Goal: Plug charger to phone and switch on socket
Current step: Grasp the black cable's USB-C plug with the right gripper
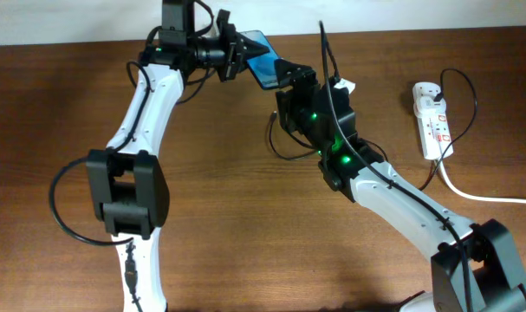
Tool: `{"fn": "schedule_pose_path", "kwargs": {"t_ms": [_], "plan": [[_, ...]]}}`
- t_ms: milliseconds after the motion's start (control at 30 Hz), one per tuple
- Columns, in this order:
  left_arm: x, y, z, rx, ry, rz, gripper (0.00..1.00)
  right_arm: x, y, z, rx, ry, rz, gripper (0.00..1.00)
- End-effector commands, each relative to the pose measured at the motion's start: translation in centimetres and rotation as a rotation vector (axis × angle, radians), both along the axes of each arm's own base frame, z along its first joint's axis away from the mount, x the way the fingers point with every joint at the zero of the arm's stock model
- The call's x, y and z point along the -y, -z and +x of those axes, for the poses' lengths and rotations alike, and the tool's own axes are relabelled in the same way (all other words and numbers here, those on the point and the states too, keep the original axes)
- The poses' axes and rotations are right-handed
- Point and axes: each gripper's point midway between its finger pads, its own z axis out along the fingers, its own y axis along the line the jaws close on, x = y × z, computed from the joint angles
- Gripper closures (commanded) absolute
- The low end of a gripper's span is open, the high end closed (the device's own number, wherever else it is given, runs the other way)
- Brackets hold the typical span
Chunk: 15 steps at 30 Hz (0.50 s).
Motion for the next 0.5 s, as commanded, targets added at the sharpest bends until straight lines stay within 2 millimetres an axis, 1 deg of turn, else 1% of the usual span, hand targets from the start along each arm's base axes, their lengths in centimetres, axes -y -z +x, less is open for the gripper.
{"fn": "schedule_pose_path", "kwargs": {"t_ms": [0,67,100,167,200,233,267,300,333,400,433,467], "plan": [[-2.6,-1.1,0.2,0.131,0.053,-0.026,1.00,0.7,1.6,-0.2,0.057,-0.070,-0.278,0.02],[-4.4,-1.5,0.1,0.184,0.076,-0.041,1.00,1.9,3.2,-0.3,0.038,-0.115,-0.401,0.02],[-6.0,-1.0,0.1,0.180,0.065,-0.032,1.00,3.1,4.5,-0.6,0.013,-0.156,-0.482,0.02],[-8.2,0.0,-0.2,0.156,0.047,-0.008,1.00,4.5,5.7,-1.4,-0.004,-0.257,-0.572,0.02],[-9.5,0.7,-0.6,0.138,0.042,0.006,1.00,6.0,6.6,-1.8,-0.043,-0.286,-0.596,0.02],[-9.9,1.0,-0.9,0.124,0.040,0.010,1.00,7.1,7.4,-2.1,-0.088,-0.296,-0.592,0.02],[-10.7,1.6,-1.6,0.108,0.046,0.022,1.00,8.4,8.1,-2.5,-0.086,-0.355,-0.624,0.01],[-11.0,1.9,-2.1,0.112,0.059,0.031,1.00,8.6,7.9,-2.6,-0.031,-0.417,-0.663,0.10],[-10.9,2.0,-2.5,0.117,0.073,0.033,1.00,8.9,7.9,-2.7,-0.022,-0.441,-0.663,0.12],[-10.5,1.4,-3.3,0.160,0.118,-0.008,1.00,9.7,8.2,-3.2,-0.054,-0.472,-0.687,0.15],[-10.4,0.9,-3.6,0.184,0.137,-0.036,1.00,9.7,8.0,-3.4,-0.058,-0.494,-0.712,0.16],[-10.1,-0.1,-4.1,0.224,0.166,-0.088,1.00,9.7,7.3,-3.4,-0.061,-0.525,-0.745,0.16]]}}
